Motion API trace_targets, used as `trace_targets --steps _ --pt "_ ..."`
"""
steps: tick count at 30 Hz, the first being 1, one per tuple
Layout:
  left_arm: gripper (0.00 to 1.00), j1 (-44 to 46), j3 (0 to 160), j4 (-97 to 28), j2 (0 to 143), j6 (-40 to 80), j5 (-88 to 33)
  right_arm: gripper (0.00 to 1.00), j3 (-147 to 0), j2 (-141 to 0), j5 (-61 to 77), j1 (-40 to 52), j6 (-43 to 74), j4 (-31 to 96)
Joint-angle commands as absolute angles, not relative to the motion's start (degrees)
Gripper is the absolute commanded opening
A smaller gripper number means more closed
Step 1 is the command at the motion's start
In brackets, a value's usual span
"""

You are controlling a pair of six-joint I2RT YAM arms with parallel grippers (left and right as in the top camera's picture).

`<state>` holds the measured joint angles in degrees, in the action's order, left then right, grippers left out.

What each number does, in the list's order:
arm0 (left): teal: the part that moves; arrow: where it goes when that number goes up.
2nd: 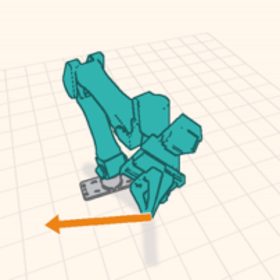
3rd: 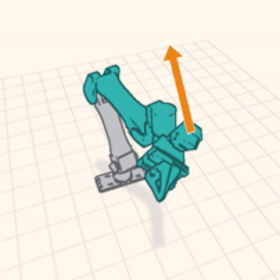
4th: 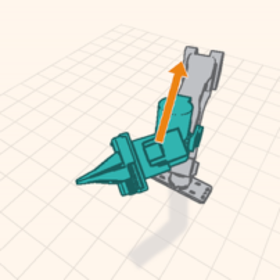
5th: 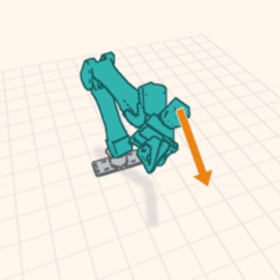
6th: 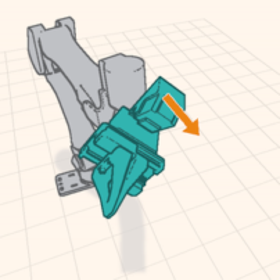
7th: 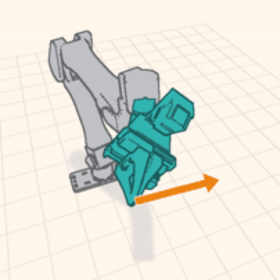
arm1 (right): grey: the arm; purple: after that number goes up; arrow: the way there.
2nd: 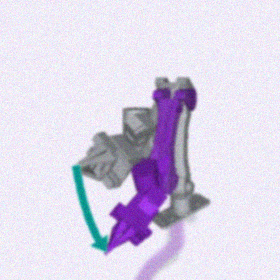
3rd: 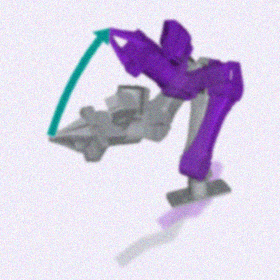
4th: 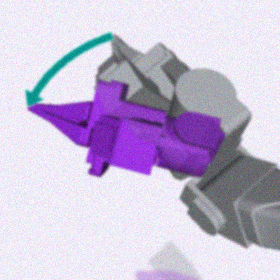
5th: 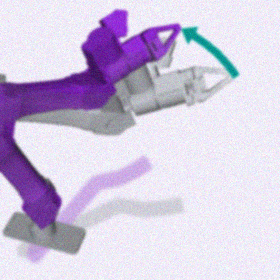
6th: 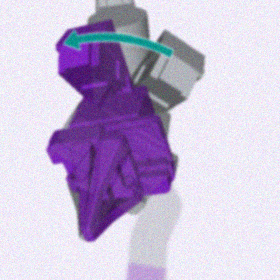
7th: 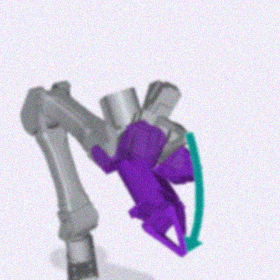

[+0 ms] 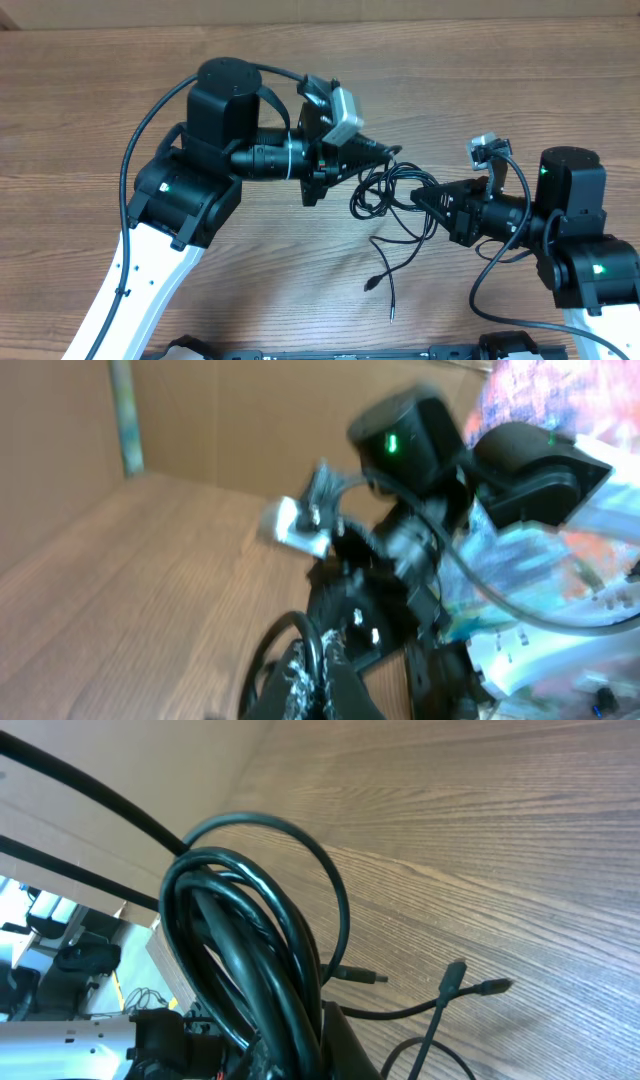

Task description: Untangle cables

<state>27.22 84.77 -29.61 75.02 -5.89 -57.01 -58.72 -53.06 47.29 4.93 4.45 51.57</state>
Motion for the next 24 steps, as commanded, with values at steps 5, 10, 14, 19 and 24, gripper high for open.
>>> trace_targets --steps 5,10,14,19,24 --pt "0.04 26.89 85.71 -26.41 74.54 6.33 -37.34 0.04 -59.27 -53.71 45.89 5.15 2.68 52.45" --pt "0.04 26.89 85.71 -32.03 74.56 13.21 -14.79 0.04 -59.27 -53.71 45.89 5.15 2.46 53.04" --pt "0.04 26.92 85.71 -38.35 74.56 17.65 -0.86 0.04 -59.27 -53.71 45.89 5.15 2.48 52.71" --pt "0.04 26.92 85.71 -44.51 74.56 16.88 8.75 0.04 -59.27 -53.71 45.93 5.15 2.50 52.84" --pt "0.44 26.92 85.71 -48.25 74.56 11.25 4.56 0.04 -59.27 -53.71 46.13 5.15 2.50 52.62"
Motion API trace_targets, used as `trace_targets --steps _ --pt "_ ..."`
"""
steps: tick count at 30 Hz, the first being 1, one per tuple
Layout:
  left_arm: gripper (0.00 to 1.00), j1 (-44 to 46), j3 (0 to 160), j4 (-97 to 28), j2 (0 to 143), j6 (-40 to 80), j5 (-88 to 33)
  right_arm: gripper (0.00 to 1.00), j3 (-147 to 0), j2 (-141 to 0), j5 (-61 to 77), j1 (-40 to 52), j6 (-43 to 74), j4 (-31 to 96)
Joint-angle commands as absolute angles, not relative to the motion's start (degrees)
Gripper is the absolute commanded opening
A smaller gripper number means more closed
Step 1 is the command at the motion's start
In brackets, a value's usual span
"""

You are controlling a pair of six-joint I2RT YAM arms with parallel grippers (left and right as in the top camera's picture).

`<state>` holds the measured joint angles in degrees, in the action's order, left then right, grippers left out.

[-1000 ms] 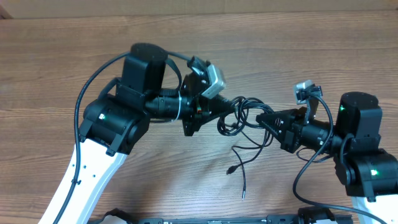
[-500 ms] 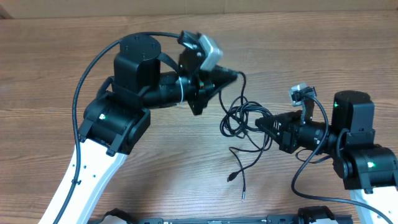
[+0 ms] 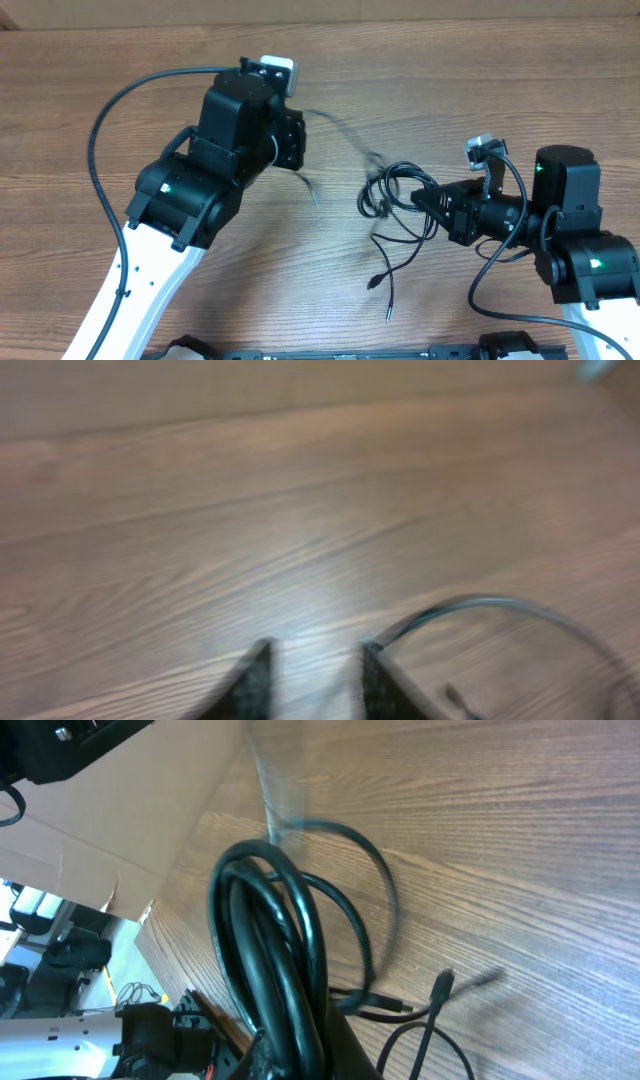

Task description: Untangle cables

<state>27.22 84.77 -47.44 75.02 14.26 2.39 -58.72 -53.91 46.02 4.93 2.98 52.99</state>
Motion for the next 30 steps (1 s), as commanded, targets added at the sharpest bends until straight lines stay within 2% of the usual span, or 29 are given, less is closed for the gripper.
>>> trace_targets --steps 1,4,8,15,20,23,25,26,30 --pt "0.59 26.92 85.71 -48.77 74.56 9.45 1.63 0.04 -59.27 -53.71 46.13 5.15 2.50 52.49" --pt "0.82 26.92 85.71 -49.98 74.59 5.13 -8.05 0.04 -59.27 -53.71 46.13 5.15 2.70 51.68" --pt "1.00 27.03 85.71 -50.98 74.59 3.81 -18.87 0.04 -59.29 -53.71 46.24 5.15 2.98 51.07" --pt "1.00 27.03 85.60 -53.45 75.11 3.84 -29.08 0.04 -59.29 -53.71 50.11 5.15 3.86 48.66" --pt "1.00 27.03 85.60 -53.63 76.29 3.73 -35.59 0.04 -59.29 -53.71 51.53 5.15 9.19 44.45" --pt "0.80 27.03 85.60 -53.54 76.99 1.13 -39.03 0.04 -59.29 -53.71 51.53 5.15 11.66 42.65" --pt "0.62 27.03 85.60 -53.67 77.47 1.04 -39.68 0.04 -59.29 -53.71 51.53 5.15 13.08 41.41" --pt "0.59 27.03 85.60 -53.71 77.69 1.02 -40.18 0.04 -59.29 -53.71 51.55 5.13 14.04 40.84" --pt "0.62 27.03 85.60 -53.32 78.32 1.08 -40.58 0.04 -59.29 -53.71 51.57 5.15 16.36 39.92"
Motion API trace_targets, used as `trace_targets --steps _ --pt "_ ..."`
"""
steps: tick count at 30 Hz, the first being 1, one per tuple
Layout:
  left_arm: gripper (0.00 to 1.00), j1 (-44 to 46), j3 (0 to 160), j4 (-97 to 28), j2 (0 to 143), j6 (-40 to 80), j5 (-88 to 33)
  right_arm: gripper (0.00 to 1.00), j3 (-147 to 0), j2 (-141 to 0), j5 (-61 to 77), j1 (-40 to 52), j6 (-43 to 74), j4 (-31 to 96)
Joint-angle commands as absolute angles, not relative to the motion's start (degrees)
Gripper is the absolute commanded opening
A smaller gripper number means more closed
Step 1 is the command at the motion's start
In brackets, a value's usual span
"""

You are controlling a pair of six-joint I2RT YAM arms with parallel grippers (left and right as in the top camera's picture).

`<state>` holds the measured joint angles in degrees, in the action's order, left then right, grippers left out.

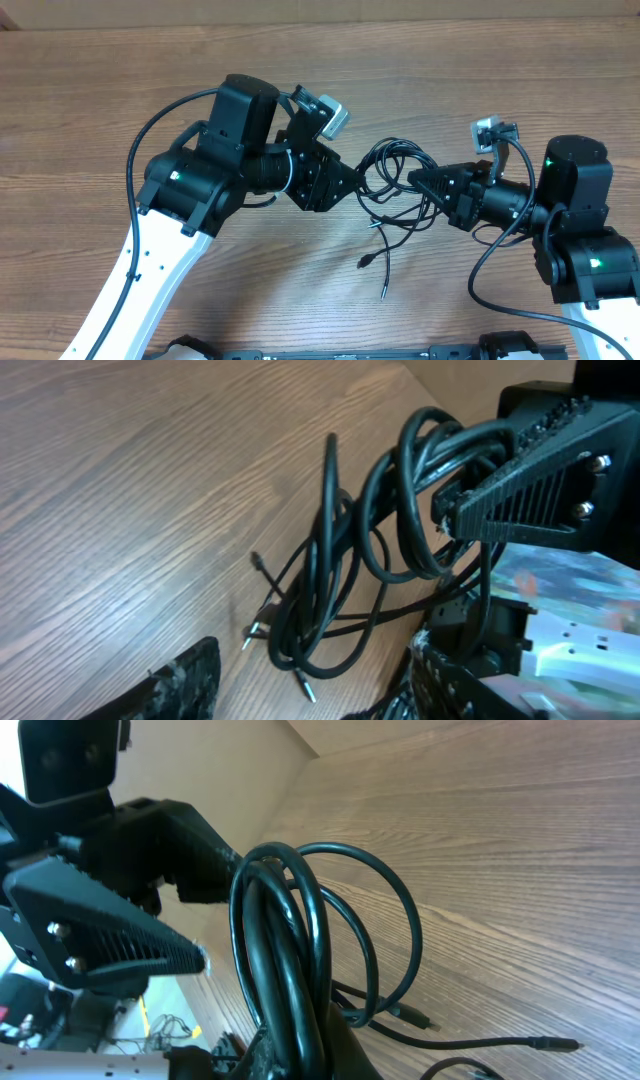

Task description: Untangle cables

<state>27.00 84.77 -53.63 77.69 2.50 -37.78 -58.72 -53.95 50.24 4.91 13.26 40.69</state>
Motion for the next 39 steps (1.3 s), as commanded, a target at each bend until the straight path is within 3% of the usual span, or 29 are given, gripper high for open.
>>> trace_targets --steps 1,6,11,22,31,39 --pt "0.62 27.03 85.60 -53.10 78.50 1.15 -40.60 0.04 -59.29 -53.71 51.57 5.15 16.36 39.92" --pt "0.60 27.03 85.60 -51.55 78.65 1.23 -43.22 0.04 -59.29 -53.71 53.28 5.15 16.56 39.35" --pt "0.42 27.03 85.58 -50.59 78.98 1.21 -43.31 0.04 -59.29 -53.71 53.71 5.15 16.56 39.07" --pt "0.39 27.16 85.56 -50.52 80.73 1.23 -43.99 0.04 -59.29 -53.71 56.49 5.15 16.56 37.98" --pt "0.12 27.42 85.56 -49.71 80.99 1.23 -45.52 0.04 -59.27 -53.71 56.49 5.15 16.56 37.78" --pt "0.10 27.40 85.56 -49.47 80.99 1.23 -45.50 0.04 -59.27 -53.82 56.18 5.15 16.49 38.26"
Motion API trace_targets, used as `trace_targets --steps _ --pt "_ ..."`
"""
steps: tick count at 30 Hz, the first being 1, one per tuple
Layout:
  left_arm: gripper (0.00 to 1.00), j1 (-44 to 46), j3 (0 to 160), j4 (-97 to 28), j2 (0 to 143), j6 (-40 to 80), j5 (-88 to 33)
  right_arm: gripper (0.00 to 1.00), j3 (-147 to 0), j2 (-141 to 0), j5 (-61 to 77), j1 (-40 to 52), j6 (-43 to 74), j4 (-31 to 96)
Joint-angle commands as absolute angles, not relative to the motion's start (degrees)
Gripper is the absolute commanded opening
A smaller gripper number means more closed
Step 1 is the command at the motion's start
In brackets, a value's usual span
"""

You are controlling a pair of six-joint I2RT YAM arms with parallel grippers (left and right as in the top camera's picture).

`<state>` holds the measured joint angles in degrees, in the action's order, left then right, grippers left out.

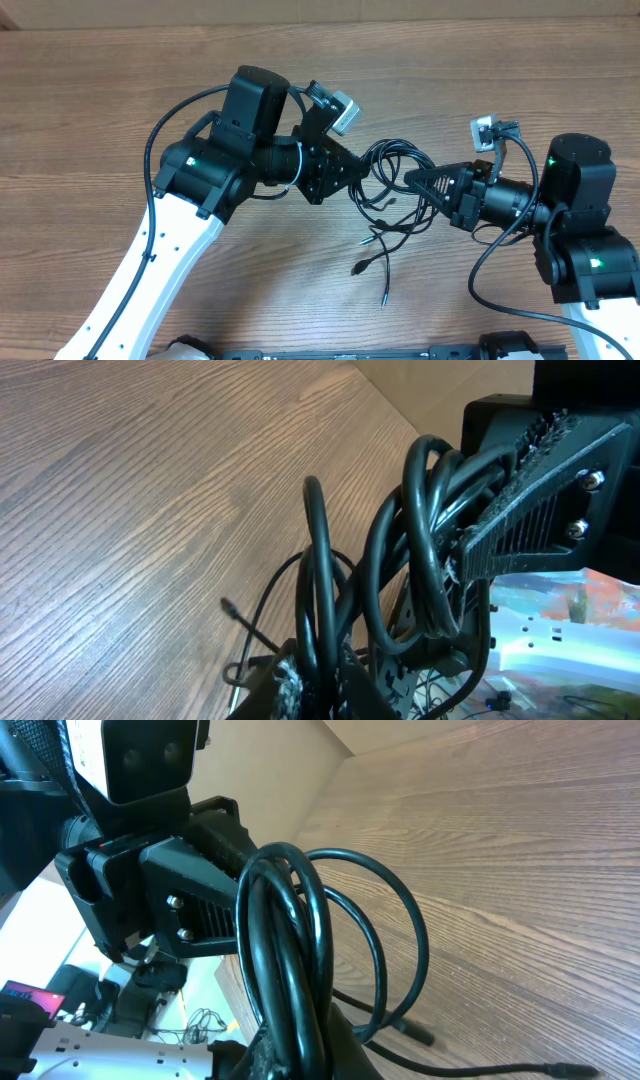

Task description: Untangle cables

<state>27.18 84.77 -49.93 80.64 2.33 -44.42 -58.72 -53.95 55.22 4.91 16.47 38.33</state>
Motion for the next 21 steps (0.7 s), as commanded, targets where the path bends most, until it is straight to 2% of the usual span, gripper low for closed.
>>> trace_targets --steps 1,6,9,10,12,16,21 --pt "0.10 27.40 85.56 -49.50 80.99 1.23 -45.50 0.04 -59.27 -53.82 55.75 5.15 16.45 38.46" --pt "0.10 27.35 85.56 -49.45 80.99 1.26 -45.52 0.04 -59.27 -53.82 53.15 5.15 16.05 40.60" --pt "0.22 27.35 85.56 -49.41 80.99 1.28 -45.60 0.04 -59.27 -53.82 53.19 5.15 14.74 41.67" --pt "0.23 27.35 85.56 -49.41 80.99 1.28 -45.87 0.04 -59.27 -53.82 53.17 5.15 14.50 41.95" --pt "0.23 27.35 85.56 -49.41 80.99 1.30 -46.63 0.04 -59.27 -53.82 53.21 5.15 14.52 42.37" --pt "0.17 27.35 85.56 -49.43 80.99 1.28 -46.59 0.04 -59.27 -53.82 53.23 5.15 14.57 42.48" --pt "0.25 27.35 85.56 -49.47 80.99 1.28 -46.61 0.04 -59.27 -53.80 53.25 5.15 14.57 42.50"
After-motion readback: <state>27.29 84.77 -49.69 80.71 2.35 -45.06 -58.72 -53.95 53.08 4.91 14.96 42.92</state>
